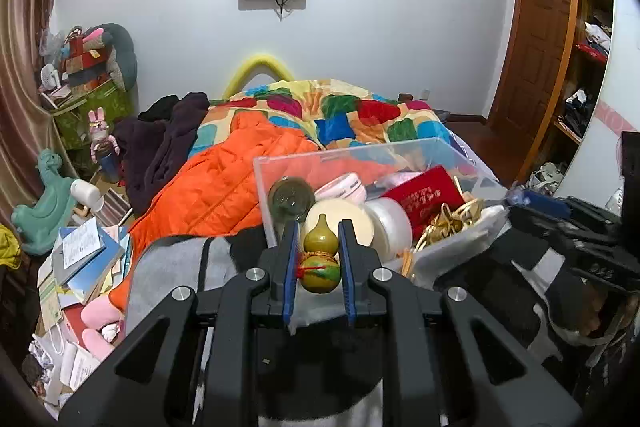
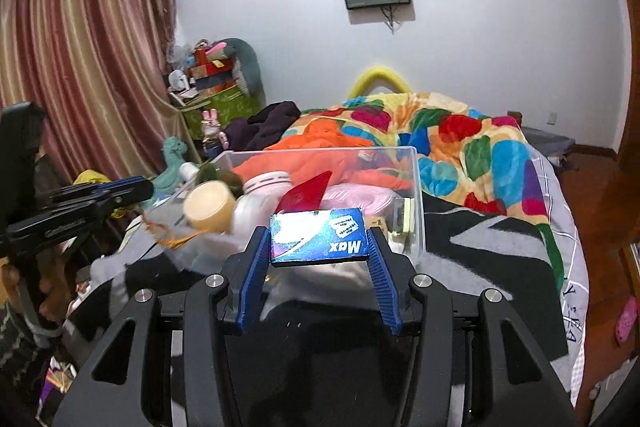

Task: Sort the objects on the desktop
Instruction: 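Lift and carry the Max card and gourd over the clear box, then lower both items into the box and open both tools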

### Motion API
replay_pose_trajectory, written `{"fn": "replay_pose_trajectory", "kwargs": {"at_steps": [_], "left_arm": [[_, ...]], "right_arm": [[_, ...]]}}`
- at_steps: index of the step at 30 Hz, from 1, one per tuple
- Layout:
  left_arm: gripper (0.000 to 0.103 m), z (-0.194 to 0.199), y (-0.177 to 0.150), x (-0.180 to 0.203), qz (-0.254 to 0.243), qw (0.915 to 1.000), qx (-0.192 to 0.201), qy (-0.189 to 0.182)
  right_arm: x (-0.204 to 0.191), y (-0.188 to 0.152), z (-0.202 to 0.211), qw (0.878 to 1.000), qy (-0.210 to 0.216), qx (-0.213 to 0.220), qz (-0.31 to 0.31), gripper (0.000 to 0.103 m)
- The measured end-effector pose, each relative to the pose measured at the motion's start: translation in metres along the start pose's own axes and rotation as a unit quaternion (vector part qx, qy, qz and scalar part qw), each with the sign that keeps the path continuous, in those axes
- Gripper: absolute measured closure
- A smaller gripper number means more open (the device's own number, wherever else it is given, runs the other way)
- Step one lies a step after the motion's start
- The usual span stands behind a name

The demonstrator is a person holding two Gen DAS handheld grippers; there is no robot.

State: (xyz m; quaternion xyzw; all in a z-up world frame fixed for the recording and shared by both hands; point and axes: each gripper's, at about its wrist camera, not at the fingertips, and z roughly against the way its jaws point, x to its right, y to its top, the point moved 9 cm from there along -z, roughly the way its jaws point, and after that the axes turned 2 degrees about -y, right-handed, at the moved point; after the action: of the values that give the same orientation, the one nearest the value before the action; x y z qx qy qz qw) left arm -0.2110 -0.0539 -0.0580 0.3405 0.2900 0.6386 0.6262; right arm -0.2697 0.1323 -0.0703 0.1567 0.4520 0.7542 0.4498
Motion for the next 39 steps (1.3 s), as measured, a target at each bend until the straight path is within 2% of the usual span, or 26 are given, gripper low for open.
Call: {"fn": "replay_pose_trajectory", "kwargs": {"at_steps": [4, 10, 17, 20, 23, 36, 39], "left_arm": [[0.085, -0.013, 0.003, 0.000, -0.001, 1.0000, -0.004, 0.009], [0.085, -0.029, -0.008, 0.002, -0.015, 0.9994, -0.025, 0.019], [0.085, -0.038, -0.014, 0.004, -0.035, 0.9983, -0.024, 0.039], [0.085, -0.037, -0.016, 0.007, -0.039, 0.9984, -0.026, 0.032], [0.085, -0.034, -0.016, 0.007, -0.038, 0.9987, -0.025, 0.025], [0.085, -0.023, -0.011, 0.004, 0.014, 0.9997, -0.019, 0.000], [0.082, -0.015, -0.007, 0.007, 0.022, 0.9997, -0.011, -0.006]], "right_arm": [[0.002, -0.002, -0.022, 1.000, -0.014, -0.014, -0.005, 0.058], [0.000, -0.002, -0.023, 1.000, -0.012, -0.005, -0.006, 0.058], [0.000, -0.001, -0.027, 1.000, -0.028, -0.002, 0.003, 0.058], [-0.003, -0.002, -0.027, 0.999, -0.036, 0.001, 0.013, 0.053], [-0.005, -0.002, -0.027, 1.000, -0.024, 0.006, 0.013, 0.046], [-0.006, 0.004, -0.018, 1.000, -0.014, 0.004, -0.004, 0.046], [-0.007, 0.006, -0.014, 1.000, -0.008, 0.009, -0.015, 0.040]]}}
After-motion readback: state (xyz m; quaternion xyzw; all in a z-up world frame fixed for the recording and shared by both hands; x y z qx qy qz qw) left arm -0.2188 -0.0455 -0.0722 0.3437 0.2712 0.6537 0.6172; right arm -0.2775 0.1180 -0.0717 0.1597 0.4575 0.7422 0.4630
